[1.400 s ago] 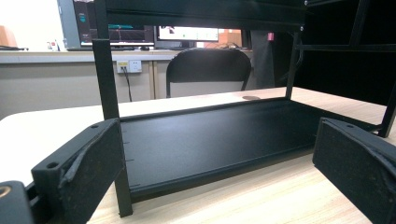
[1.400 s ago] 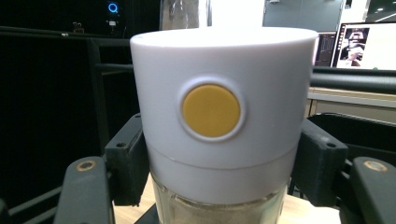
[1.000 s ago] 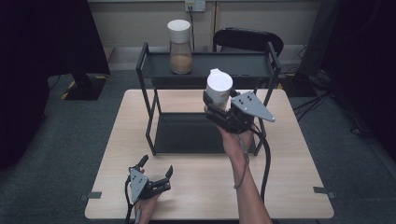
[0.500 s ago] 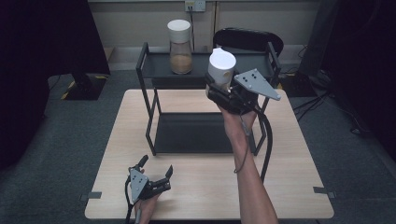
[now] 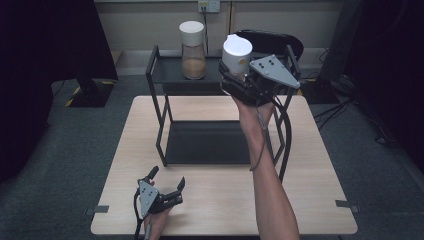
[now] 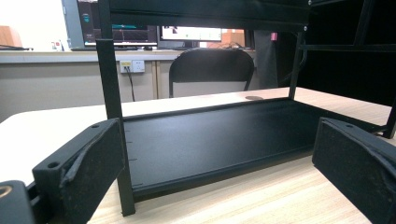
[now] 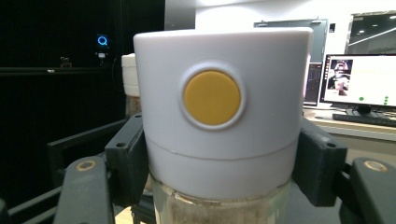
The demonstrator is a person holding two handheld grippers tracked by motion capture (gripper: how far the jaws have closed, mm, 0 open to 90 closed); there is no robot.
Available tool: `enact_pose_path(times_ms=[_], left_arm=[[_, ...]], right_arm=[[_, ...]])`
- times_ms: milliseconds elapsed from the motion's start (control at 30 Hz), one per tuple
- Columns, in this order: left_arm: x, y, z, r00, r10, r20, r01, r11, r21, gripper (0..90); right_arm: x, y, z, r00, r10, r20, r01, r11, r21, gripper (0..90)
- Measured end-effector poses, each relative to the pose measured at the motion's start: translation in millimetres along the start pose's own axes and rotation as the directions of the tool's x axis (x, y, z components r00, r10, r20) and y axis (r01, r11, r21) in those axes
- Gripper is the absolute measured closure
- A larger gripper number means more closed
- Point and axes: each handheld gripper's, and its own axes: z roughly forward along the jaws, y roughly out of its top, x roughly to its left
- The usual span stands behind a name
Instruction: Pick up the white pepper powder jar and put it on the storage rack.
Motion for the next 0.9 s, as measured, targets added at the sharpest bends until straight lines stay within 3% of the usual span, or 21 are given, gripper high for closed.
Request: enact_pose_path(times_ms=[133,500,600,733,800,900], left_arm=[[0.0,0.0,0.0,1.0,0.0,0.0,0.0,1.0,0.0,1.6],[0.0,0.0,0.0,1.0,0.001,0.0,-0.001,1.0,0.0,1.5],[0.0,0.1,0.0,1.0,0.001,0.0,-0.001,1.0,0.0,1.4],[0.0,0.1,0.0,1.0,0.001,-0.001,-0.001,1.0,0.001,1.4],[-0.1,0.0,0.0,1.0,0.0,-0.001,0.0,1.0,0.0,1.3],[-0.2,0.1,-0.1,1.0,0.0,-0.001,0.0,1.0,0.001,1.4]], right_arm=[[-3.1,6.4,12.8,0.9999,0.013,0.007,-0.014,1.0,0.02,30.3],[-8.5,16.3,39.6,0.9995,-0.005,0.033,0.003,0.998,0.066,30.3],[-11.6,18.3,43.7,0.9993,0.012,0.036,-0.015,0.997,0.071,30.3],[-10.4,19.8,51.1,0.9987,-0.016,0.048,0.011,0.994,0.106,30.3],[-14.0,16.1,52.9,0.999,0.01,0.043,-0.014,0.995,0.097,30.3],[-15.0,15.4,55.3,0.9989,-0.001,0.048,-0.004,0.995,0.099,30.3]])
